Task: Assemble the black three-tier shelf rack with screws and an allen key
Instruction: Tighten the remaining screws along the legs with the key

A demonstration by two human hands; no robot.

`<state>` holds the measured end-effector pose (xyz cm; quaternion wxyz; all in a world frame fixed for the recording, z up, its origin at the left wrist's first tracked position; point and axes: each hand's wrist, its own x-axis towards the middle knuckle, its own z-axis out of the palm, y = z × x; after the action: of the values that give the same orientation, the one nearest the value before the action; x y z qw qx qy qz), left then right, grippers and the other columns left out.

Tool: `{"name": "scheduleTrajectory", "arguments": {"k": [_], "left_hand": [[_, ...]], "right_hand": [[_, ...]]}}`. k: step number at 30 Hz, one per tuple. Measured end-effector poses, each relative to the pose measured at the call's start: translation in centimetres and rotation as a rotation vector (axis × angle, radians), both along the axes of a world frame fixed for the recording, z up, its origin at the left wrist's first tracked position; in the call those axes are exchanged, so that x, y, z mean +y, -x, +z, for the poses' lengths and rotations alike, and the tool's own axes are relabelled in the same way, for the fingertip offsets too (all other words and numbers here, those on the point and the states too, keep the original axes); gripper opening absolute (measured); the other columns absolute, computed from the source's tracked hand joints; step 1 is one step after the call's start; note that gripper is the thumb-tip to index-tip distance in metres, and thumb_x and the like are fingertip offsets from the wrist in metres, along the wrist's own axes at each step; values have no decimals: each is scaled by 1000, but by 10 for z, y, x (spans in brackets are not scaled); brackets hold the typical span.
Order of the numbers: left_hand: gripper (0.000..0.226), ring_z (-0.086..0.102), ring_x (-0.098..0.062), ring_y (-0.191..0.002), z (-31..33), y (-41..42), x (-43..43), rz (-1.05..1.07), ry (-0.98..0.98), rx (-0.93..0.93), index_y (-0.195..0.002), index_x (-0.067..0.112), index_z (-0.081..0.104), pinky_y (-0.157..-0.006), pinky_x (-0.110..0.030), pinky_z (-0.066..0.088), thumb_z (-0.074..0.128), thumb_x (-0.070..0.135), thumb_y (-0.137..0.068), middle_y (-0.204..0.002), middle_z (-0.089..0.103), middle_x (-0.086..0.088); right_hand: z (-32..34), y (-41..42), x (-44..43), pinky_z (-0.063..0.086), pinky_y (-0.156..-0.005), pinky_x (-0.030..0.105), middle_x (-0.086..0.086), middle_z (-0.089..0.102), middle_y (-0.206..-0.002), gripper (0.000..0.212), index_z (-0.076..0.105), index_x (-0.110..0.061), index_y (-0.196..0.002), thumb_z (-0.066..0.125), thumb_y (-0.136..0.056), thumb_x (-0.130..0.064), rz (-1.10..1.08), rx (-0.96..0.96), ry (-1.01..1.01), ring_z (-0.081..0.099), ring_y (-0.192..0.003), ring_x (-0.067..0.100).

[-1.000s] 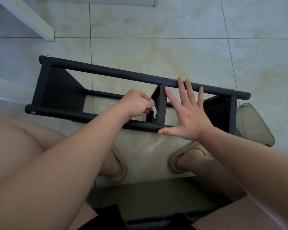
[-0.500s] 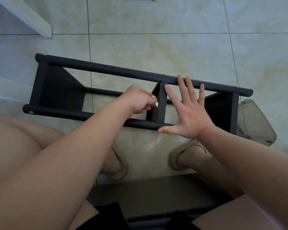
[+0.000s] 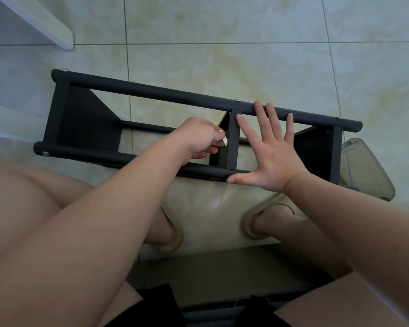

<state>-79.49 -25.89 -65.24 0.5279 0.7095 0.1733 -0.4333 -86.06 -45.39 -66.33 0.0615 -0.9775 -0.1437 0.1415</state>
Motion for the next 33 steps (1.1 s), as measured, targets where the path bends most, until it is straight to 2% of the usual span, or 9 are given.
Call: {"name": "scheduleTrajectory", "arguments": {"k": [6,15,24,27,33], "left_hand": [[10,69,-10,-81,-2,0,0,-91,-48,-34,-104,20,66,-83,-30,51,61,26,-97,-84,75,6],[6,69,-11,-82,-2,-2,-1,-96,-41,-22,-98,21,66,-82,-30,51,62,26,-97,-84,75,5],[12,69,-11,-76,-1,0,-4,-85,-40,1,-104,13,68,-84,-32,53,62,21,-97,-79,73,3],[11,70,-11,-74,0,0,-4,-102,-60,5,-99,11,67,-86,-33,54,60,19,-96,-75,73,4],[13,68,-13,-80,0,0,-2,-163,-55,73,-92,14,64,-90,-34,51,54,19,-100,-80,73,2]], "right_hand": [[1,0,1,-8,-118,70,13,-12,-170,127,2,-29,-164,33,-64,-102,-1,12,3,-15,-156,34],[1,0,1,-9,-118,70,13,-12,-170,127,2,-29,-164,36,-64,-101,-3,16,-2,-15,-155,35],[2,0,0,-9,-118,70,13,-13,-169,127,1,-29,-164,36,-64,-101,0,19,6,-16,-155,35],[1,0,0,-8,-118,70,13,-12,-170,127,2,-29,-164,36,-65,-101,0,15,8,-16,-155,35],[0,4,3,-8,-118,70,15,-10,-170,127,5,-27,-164,34,-65,-102,2,-6,6,-13,-156,36]]}}
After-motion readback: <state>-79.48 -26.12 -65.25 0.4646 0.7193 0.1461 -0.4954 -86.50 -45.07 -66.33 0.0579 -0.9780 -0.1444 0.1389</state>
